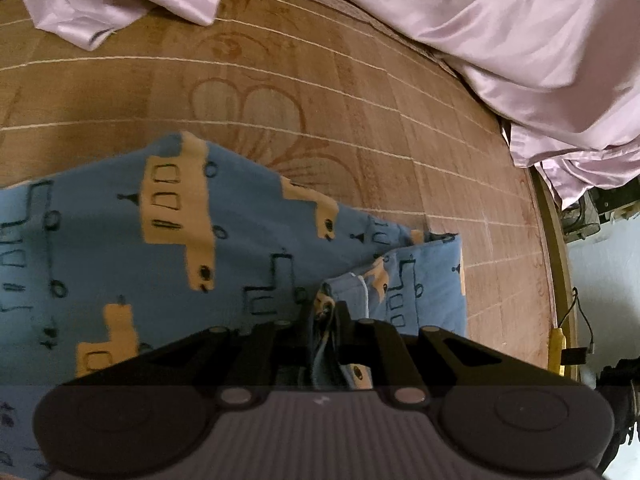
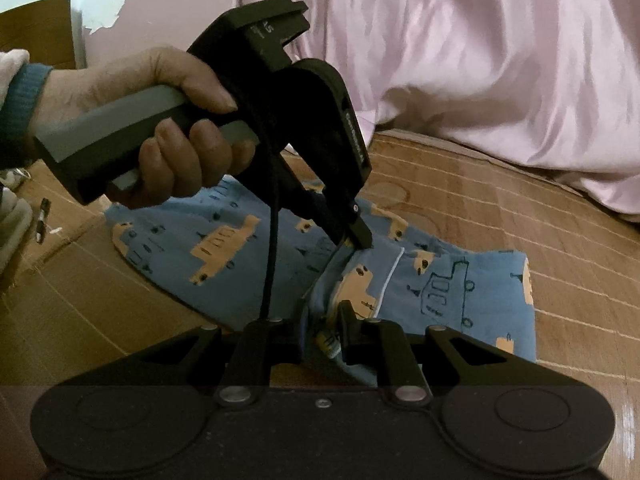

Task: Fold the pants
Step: 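Lower the waistband end onto the pant legs with both grippers, then open both grippers and withdraw them from the folded pants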

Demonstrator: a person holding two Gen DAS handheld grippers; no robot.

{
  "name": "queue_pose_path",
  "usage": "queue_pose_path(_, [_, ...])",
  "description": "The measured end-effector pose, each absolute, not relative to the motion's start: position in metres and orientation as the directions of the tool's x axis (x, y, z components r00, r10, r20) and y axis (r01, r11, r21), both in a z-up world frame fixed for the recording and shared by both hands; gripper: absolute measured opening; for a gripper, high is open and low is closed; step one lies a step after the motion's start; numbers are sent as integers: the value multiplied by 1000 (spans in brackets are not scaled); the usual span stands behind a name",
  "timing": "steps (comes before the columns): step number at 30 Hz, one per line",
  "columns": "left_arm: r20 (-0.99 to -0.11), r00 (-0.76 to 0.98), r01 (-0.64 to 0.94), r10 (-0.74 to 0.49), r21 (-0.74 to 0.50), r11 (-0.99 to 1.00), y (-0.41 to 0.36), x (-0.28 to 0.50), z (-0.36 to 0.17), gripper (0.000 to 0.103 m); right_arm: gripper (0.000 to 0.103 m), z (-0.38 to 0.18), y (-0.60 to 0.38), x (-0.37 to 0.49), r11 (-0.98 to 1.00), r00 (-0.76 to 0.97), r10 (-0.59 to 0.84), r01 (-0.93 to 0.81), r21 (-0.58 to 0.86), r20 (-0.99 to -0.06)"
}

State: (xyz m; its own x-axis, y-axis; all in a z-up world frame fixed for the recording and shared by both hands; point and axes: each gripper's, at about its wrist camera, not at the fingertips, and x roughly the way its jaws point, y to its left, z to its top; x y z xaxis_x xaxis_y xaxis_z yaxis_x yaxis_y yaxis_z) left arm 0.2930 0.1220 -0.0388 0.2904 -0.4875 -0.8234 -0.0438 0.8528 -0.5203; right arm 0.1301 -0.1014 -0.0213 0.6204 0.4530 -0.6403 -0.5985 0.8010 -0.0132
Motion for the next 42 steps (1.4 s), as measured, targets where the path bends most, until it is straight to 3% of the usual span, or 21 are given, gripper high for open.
queue_pose_path(30, [-883,290,-87,-368,-407,909,204,270,-26,11,18,-40,-10,122,619,452,562,-786,-11,-692])
queue_pose_path(33, [-894,281,-95,-350,-389,917,203,269,-32,18,28,-42,-18,121,610,430,581,-792,20,-691])
queue_pose_path(36, [-905,294,-92,-309,-349,933,201,267,-30,36,56,-31,-41,120,603,441,611,-797,27,-657])
queue_pose_path(38, [-910,294,-83,-292,-328,941,199,266,-26,41,76,-21,-65,123,603,451,624,-797,27,-638])
queue_pose_path(40, [-917,296,-86,-267,-304,949,197,262,-21,51,80,-15,-86,129,631,483,597,-776,3,-640])
queue_pose_path(42, [-925,309,-94,-222,-262,960,192,255,-14,68,85,-11,-111,137,666,521,555,-745,-29,-649])
